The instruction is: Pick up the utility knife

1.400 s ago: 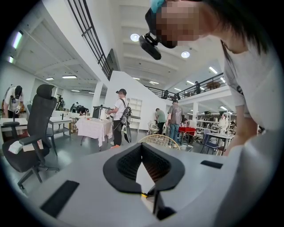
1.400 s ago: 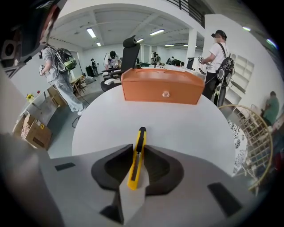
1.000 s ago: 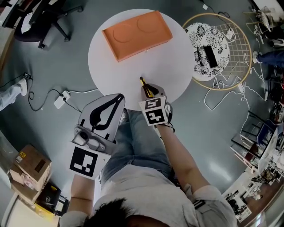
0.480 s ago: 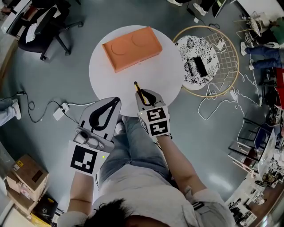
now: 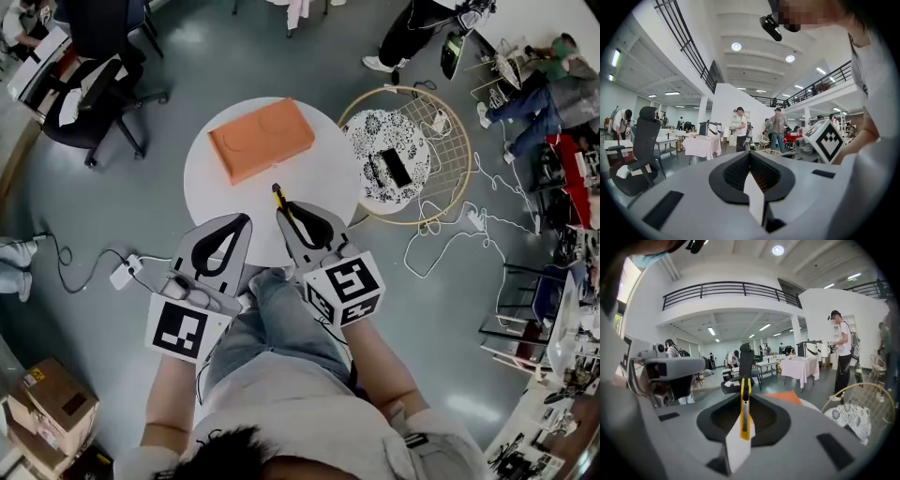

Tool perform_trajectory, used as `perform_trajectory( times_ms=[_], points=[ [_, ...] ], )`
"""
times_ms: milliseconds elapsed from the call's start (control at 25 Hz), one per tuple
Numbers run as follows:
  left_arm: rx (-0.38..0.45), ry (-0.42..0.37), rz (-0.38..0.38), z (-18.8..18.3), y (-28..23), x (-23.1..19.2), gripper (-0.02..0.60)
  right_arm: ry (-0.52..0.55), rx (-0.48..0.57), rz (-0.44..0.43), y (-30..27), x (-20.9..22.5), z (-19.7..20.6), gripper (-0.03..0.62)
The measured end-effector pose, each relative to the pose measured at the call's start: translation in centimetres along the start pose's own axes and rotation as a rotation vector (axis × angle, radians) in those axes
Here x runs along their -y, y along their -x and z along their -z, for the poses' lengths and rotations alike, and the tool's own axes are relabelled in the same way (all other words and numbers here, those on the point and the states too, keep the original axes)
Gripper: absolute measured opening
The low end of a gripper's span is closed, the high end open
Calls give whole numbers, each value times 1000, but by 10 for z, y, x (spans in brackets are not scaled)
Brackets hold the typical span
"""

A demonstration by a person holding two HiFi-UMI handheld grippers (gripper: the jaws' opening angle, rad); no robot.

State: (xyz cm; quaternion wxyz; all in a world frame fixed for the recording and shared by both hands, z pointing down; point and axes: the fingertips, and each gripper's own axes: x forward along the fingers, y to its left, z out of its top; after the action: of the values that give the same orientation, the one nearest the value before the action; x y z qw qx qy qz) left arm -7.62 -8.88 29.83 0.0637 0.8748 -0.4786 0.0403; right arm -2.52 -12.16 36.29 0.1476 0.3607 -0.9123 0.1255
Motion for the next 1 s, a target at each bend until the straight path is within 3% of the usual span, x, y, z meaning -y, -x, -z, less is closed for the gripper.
perform_trajectory(
  times_ms=[480,1000],
  points=[
    [85,-43,49,-38,10,26,11,46,287,-97,79,-38,-86,63],
    [149,-48,112,-59,28,46,11,51,407,-127,110,-62,-107,64]
  ],
)
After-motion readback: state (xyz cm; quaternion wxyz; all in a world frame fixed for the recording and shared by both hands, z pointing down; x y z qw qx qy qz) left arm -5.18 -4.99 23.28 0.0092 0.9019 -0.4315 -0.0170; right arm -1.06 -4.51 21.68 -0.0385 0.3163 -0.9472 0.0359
